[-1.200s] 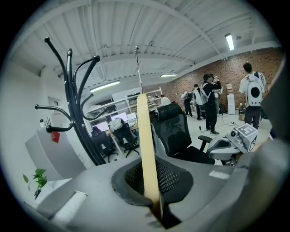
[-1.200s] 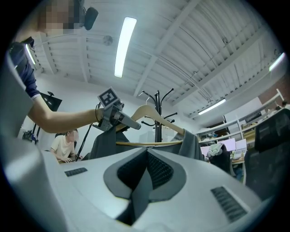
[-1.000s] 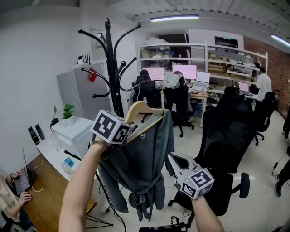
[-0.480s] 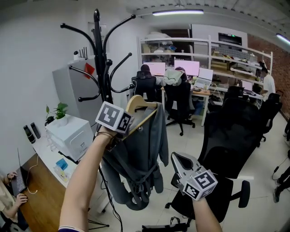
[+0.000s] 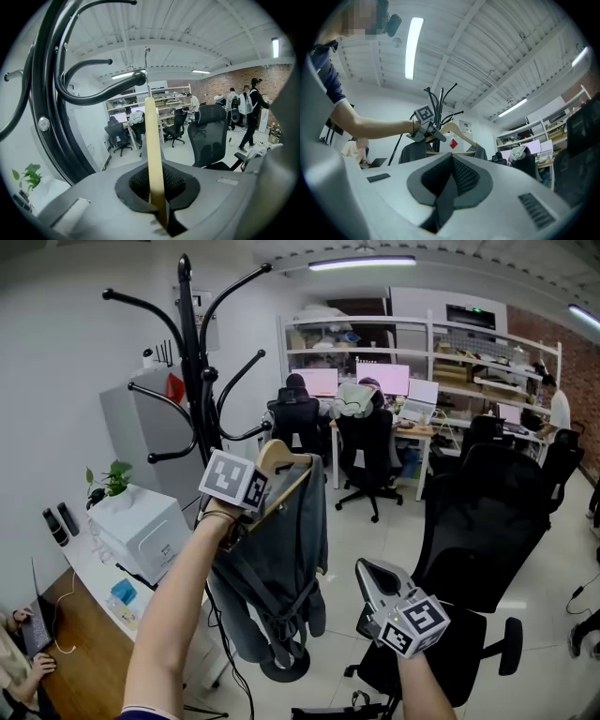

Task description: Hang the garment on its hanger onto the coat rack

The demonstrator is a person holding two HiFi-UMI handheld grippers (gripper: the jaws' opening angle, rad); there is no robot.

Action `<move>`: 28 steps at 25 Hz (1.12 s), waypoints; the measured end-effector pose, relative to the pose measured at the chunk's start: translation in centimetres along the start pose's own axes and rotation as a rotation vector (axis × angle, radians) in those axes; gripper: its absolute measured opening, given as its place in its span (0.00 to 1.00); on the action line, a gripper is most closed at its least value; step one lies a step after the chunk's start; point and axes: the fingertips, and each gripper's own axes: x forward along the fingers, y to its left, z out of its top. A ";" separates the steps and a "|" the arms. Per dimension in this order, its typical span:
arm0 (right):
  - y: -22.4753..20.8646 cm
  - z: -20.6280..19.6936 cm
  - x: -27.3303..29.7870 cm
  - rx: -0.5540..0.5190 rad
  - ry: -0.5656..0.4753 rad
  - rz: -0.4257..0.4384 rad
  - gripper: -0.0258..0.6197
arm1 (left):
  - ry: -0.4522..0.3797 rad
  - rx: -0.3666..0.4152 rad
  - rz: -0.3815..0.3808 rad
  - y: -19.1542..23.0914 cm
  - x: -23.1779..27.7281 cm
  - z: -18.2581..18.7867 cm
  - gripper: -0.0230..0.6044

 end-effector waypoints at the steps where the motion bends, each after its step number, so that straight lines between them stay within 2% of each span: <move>1: -0.1 0.0 0.1 0.002 0.001 0.000 0.04 | 0.004 -0.004 0.003 0.2 0.2 -0.1 0.05; 7: -0.4 -0.8 0.6 0.010 0.012 0.006 0.04 | 0.016 -0.057 0.014 1.4 0.9 -1.1 0.05; 17: 0.9 -1.8 1.7 0.017 0.042 0.051 0.04 | 0.042 -0.131 0.053 3.1 1.1 -5.3 0.05; 28: 2.5 -2.5 2.5 0.025 0.059 0.074 0.04 | 0.030 -0.108 0.097 3.9 0.6 -6.5 0.05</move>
